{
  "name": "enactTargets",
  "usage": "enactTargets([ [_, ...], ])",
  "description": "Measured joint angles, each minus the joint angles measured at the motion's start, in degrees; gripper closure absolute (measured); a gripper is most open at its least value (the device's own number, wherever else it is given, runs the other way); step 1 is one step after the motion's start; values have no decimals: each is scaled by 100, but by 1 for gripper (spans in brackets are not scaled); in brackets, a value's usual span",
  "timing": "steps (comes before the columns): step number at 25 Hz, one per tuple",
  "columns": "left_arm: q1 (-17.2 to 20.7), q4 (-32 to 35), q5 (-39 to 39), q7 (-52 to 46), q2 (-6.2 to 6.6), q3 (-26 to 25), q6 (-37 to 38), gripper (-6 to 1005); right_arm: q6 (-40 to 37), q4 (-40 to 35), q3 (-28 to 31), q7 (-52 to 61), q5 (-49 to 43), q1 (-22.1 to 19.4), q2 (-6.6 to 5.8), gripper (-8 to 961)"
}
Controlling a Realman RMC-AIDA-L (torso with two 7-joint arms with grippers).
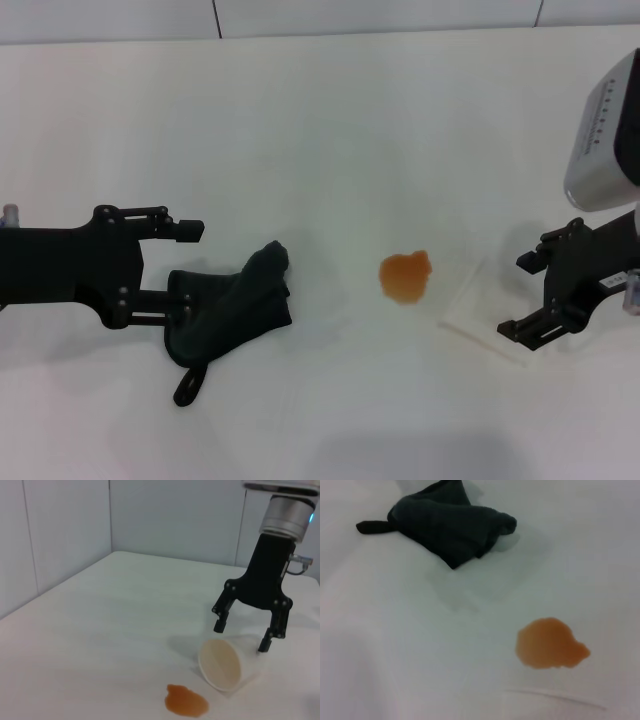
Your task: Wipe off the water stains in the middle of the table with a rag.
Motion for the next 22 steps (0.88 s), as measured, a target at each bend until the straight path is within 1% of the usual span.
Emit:
enactTargets([
  [10, 0, -11, -15, 1, -3, 0, -24, 247, 410, 391, -321, 37, -173, 1, 7, 113],
  [22, -15, -36, -12, 16, 0, -1, -52, 250, 548, 443, -444, 58, -207, 19, 9, 113],
])
